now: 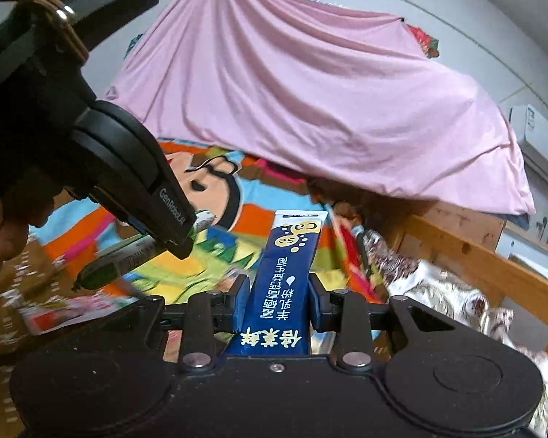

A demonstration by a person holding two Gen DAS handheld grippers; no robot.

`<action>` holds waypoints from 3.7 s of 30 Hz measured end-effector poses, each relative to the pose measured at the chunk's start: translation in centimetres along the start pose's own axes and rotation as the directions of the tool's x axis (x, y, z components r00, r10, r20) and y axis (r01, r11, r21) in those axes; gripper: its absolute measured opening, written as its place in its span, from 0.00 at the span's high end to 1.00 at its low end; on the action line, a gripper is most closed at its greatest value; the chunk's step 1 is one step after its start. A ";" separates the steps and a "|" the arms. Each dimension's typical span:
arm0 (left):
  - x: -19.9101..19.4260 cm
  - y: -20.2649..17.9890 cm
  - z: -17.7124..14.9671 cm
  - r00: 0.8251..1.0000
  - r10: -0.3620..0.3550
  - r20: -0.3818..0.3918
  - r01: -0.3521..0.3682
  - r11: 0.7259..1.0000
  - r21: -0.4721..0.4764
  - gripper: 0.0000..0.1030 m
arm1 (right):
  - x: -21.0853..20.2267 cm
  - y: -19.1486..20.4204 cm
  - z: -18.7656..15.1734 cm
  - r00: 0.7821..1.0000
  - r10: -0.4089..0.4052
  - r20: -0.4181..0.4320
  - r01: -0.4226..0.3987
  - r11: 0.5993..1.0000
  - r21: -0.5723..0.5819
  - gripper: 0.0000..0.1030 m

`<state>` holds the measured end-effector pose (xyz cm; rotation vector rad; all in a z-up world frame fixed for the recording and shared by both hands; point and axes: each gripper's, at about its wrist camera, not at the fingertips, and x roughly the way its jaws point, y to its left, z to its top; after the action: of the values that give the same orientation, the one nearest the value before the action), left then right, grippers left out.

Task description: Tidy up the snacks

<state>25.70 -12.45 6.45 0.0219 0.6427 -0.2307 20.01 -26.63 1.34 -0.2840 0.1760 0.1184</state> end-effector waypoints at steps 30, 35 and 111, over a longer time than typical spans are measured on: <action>19.1 -2.3 4.2 0.996 0.078 -0.036 -0.081 0.993 -0.082 0.82 | 14.5 -4.0 -5.5 0.982 0.036 -0.187 0.022 0.954 0.298 0.66; 20.1 -2.6 3.4 0.997 0.066 -0.049 -0.070 0.994 -0.085 0.82 | 15.7 -3.7 -6.1 0.977 0.039 -0.209 0.028 0.950 0.310 0.65; -12.7 8.1 -12.5 0.973 0.134 0.189 -0.097 0.977 -0.192 0.00 | -12.9 1.6 -0.9 0.997 0.077 -0.032 -0.064 0.953 0.296 0.01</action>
<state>10.27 -0.83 3.58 -0.1373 0.4568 -0.0590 7.03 -26.51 2.51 0.0184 0.2443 0.1544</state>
